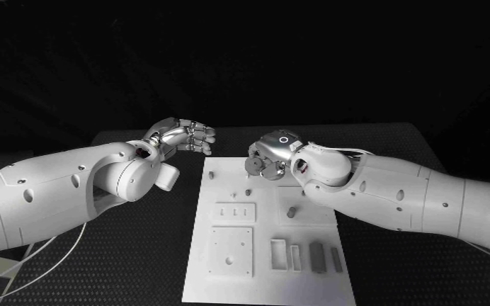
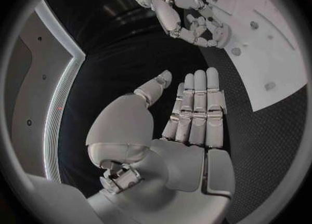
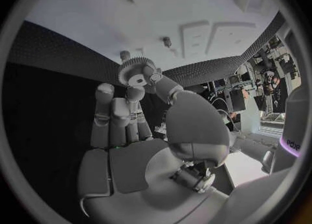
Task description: Assemble the parts on the task board
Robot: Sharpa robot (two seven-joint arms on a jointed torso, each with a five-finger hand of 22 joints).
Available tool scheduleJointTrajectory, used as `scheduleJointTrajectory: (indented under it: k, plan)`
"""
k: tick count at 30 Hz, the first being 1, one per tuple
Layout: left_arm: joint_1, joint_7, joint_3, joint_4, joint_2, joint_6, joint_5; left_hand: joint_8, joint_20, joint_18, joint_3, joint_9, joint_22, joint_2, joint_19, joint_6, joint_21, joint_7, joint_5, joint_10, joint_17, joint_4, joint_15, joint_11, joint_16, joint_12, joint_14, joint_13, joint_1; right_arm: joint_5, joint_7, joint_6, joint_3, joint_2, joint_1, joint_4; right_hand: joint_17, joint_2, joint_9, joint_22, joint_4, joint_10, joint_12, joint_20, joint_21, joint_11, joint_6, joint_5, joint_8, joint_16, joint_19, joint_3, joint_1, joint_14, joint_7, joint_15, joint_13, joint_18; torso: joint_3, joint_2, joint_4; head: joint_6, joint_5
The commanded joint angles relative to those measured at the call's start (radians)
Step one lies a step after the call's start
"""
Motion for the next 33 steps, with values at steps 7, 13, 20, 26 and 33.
scheduleJointTrajectory:
  k: [7, 13, 20, 26, 33]
  plan:
    - [0.002, 0.008, 0.001, -0.002, 0.009, 0.002, -0.003, -0.004, -0.006, 0.017, 0.000, -0.001, 0.001, 0.001, 0.000, -0.001, -0.003, 0.004, -0.003, 0.007, 0.002, 0.001, 0.001, -0.002, -0.008, -0.004, 0.007, 0.001, -0.003, -0.038, 0.002, 0.016, -0.009, 0.073, -0.029, -0.071, -0.001, -0.007, 0.045, 0.014, 0.006, 0.008, -0.006, -0.006, 0.002, -0.001, 0.125, 0.003, 0.055, 0.004, 0.003, 0.000, 0.007, 0.002, -0.007, -0.004, -0.002, 0.008, 0.0004, 0.001, 0.0036, -0.004, 0.004]
    - [0.002, 0.008, 0.001, -0.005, 0.013, 0.003, -0.003, -0.004, -0.006, 0.017, 0.000, -0.001, 0.002, 0.001, 0.000, -0.001, -0.004, 0.004, -0.003, 0.007, 0.003, 0.001, 0.001, -0.002, -0.008, -0.005, 0.007, 0.002, -0.003, -0.041, 0.007, 0.019, -0.015, 0.102, -0.040, -0.109, -0.002, -0.008, 0.044, 0.014, 0.006, 0.009, -0.007, -0.006, 0.001, -0.001, 0.123, 0.003, 0.053, 0.003, 0.003, 0.000, 0.006, 0.002, -0.006, -0.003, -0.003, 0.008, -0.0002, 0.001, 0.0064, -0.006, 0.005]
    - [0.002, 0.008, 0.001, -0.008, 0.017, 0.005, -0.003, -0.004, -0.006, 0.017, 0.000, -0.001, 0.002, 0.001, 0.000, -0.001, -0.004, 0.004, -0.003, 0.007, 0.004, 0.001, 0.001, -0.002, -0.009, -0.005, 0.008, 0.002, -0.003, -0.042, 0.011, 0.026, -0.019, 0.124, -0.046, -0.139, -0.002, -0.009, 0.044, 0.014, 0.006, 0.009, -0.008, -0.006, 0.001, 0.000, 0.120, 0.003, 0.051, 0.003, 0.003, 0.001, 0.006, 0.003, -0.005, -0.003, -0.004, 0.008, 0.0003, 0.001, 0.0030, -0.009, 0.010]
    - [0.002, 0.008, 0.001, -0.007, 0.018, 0.005, -0.003, -0.004, -0.006, 0.017, 0.000, -0.002, 0.002, 0.001, 0.000, -0.001, -0.004, 0.004, -0.003, 0.007, 0.004, 0.001, 0.001, -0.002, -0.010, -0.005, 0.008, 0.002, -0.003, -0.046, 0.011, 0.025, -0.022, 0.138, -0.051, -0.163, -0.002, -0.010, 0.043, 0.014, 0.006, 0.009, -0.009, -0.006, 0.000, 0.001, 0.118, 0.003, 0.049, 0.002, 0.003, 0.001, 0.005, 0.003, -0.004, -0.002, -0.005, 0.008, 0.0003, 0.001, 0.0023, -0.009, 0.012]
    - [0.002, 0.007, 0.001, -0.007, 0.018, 0.005, -0.003, -0.004, -0.006, 0.017, 0.000, -0.002, 0.002, 0.001, 0.000, -0.001, -0.004, 0.004, -0.003, 0.007, 0.005, 0.002, 0.001, -0.002, -0.010, -0.006, 0.008, 0.002, -0.004, -0.046, 0.015, 0.026, -0.023, 0.144, -0.051, -0.175, -0.003, -0.012, 0.042, 0.013, 0.005, 0.009, -0.010, -0.007, -0.001, 0.002, 0.113, 0.003, 0.045, 0.001, 0.004, 0.002, 0.005, 0.003, -0.003, -0.001, -0.005, 0.008, 0.0004, 0.001, 0.0012, -0.010, 0.014]
